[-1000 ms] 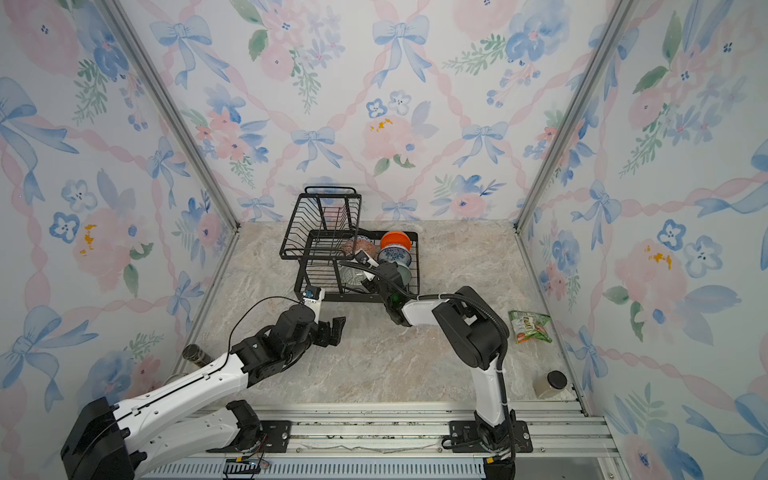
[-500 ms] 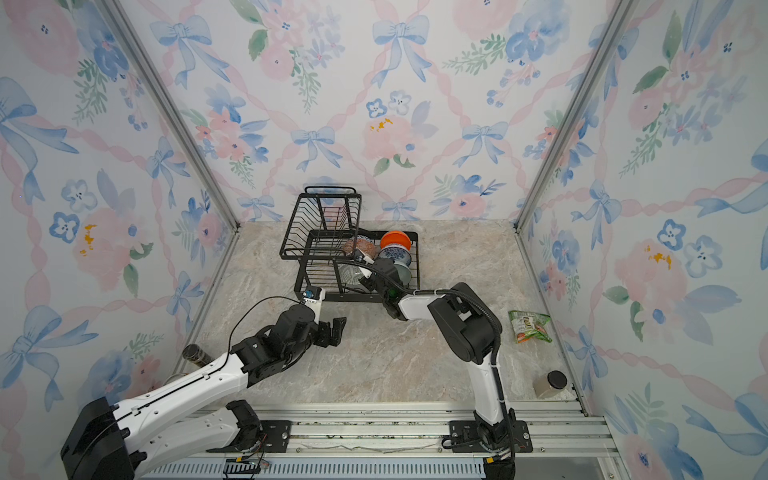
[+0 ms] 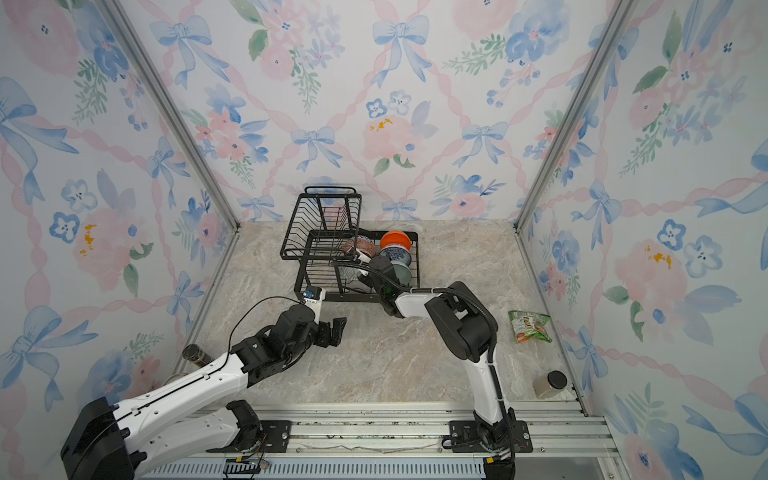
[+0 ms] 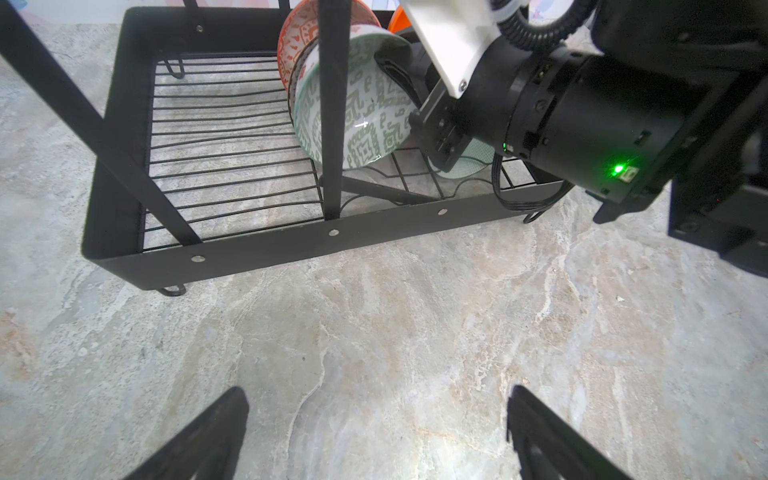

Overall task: Load the bowls into the dish rack
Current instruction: 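Lower the green-patterned bowl upright against the brown-white patterned bowl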

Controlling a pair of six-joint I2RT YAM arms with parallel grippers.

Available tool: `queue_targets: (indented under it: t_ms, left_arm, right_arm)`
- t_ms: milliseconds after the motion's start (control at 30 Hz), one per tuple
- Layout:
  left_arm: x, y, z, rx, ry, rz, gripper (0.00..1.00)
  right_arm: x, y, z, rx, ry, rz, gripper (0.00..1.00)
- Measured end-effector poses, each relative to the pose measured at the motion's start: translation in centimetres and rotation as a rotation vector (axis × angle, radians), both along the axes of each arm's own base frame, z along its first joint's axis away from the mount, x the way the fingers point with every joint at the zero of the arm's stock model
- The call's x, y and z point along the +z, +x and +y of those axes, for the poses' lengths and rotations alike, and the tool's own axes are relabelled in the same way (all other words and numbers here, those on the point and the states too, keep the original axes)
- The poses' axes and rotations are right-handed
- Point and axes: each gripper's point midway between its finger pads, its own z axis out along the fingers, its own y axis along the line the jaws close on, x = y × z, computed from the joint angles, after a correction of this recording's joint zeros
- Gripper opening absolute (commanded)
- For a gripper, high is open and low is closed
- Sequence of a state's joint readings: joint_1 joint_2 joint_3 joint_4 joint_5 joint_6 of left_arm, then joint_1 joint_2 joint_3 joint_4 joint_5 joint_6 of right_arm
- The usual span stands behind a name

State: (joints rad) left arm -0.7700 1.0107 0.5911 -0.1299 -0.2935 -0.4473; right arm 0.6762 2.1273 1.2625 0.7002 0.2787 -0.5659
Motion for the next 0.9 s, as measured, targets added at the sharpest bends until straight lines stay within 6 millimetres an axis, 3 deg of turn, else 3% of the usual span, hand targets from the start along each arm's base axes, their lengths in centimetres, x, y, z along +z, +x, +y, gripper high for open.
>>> queue_targets:
  t_ms: [900]
  left_arm:
    - [0.0,0.3,0.4,0.014,-0.001,0.002,0.98]
  right_arm:
    - [-0.8,0.1,0.7,0.019,-0.154,-0.106,0.00]
